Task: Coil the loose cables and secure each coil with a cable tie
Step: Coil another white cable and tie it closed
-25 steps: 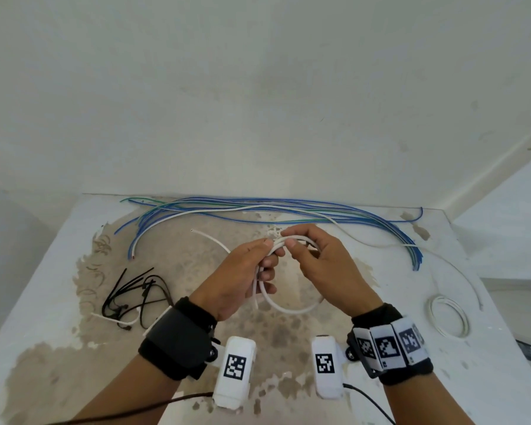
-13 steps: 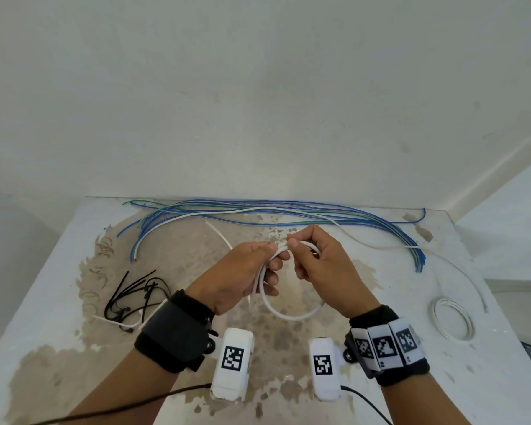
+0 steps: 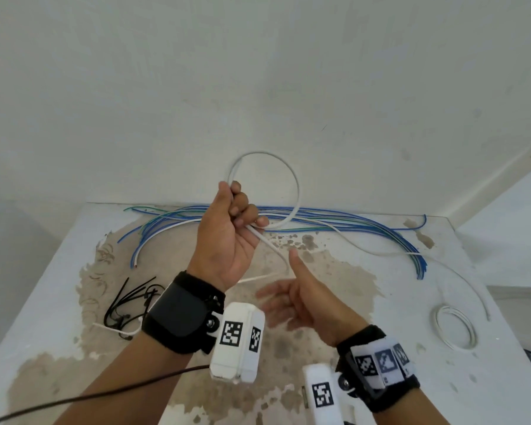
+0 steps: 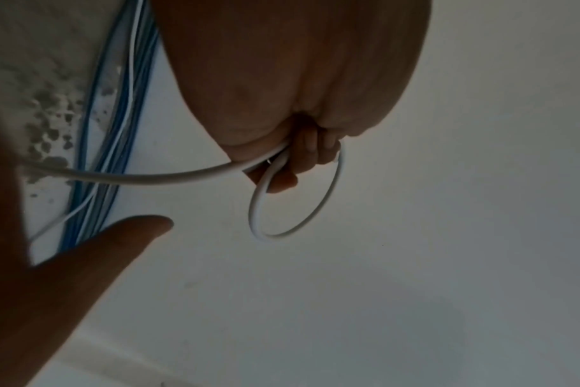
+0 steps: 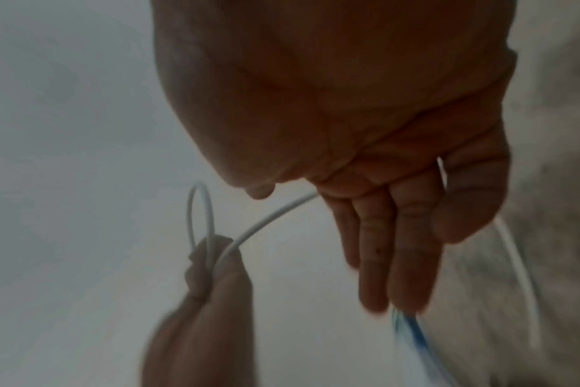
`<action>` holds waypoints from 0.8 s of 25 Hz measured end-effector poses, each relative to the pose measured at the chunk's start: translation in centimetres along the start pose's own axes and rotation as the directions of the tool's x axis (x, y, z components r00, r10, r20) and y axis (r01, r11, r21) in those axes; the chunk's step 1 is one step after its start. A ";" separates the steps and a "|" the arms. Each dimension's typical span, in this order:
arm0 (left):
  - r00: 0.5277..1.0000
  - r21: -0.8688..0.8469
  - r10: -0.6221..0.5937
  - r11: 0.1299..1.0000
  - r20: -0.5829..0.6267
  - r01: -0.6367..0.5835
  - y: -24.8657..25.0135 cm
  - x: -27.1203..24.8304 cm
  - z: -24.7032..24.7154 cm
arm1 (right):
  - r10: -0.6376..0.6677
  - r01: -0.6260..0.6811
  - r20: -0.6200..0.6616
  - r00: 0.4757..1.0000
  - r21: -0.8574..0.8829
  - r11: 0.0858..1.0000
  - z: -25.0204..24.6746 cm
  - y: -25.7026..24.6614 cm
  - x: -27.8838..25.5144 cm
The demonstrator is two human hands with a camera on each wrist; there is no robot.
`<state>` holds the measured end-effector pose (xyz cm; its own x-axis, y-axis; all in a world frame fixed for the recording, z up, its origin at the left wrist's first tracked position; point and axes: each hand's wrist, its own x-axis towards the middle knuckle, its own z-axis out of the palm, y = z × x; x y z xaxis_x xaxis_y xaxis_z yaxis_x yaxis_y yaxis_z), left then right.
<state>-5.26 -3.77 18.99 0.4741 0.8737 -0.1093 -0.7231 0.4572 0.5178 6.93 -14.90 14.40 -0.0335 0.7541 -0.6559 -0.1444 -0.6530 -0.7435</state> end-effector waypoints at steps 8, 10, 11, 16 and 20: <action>0.973 0.164 0.024 0.986 -0.231 0.015 -0.5 -1.7 -2.9 | 0.063 0.308 -0.396 0.916 0.795 0.522 -0.3 -0.9 2.1; 0.958 0.223 0.003 0.973 -0.287 0.064 -0.1 -1.8 -3.8 | 0.008 0.279 -0.411 0.912 0.634 0.722 0.0 -0.3 1.5; 0.950 0.260 -0.010 0.961 -0.312 0.096 -0.1 -1.9 -4.1 | -0.051 0.274 -0.401 0.915 0.521 0.808 0.1 0.0 1.2; 0.926 0.146 -0.076 0.979 -0.370 0.139 -0.2 -1.9 -5.2 | -0.209 0.277 -0.375 0.903 0.138 0.951 -1.1 0.1 0.3; 0.933 0.174 -0.070 0.975 -0.353 0.139 0.4 -1.7 -5.7 | -0.105 0.361 -0.518 0.849 0.421 0.832 -3.0 0.2 0.5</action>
<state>-9.24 -4.15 14.56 0.3159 0.8419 -0.4374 -0.5517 0.5381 0.6372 9.88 -14.84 13.53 0.4995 0.6725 -0.5460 -0.5488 -0.2419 -0.8001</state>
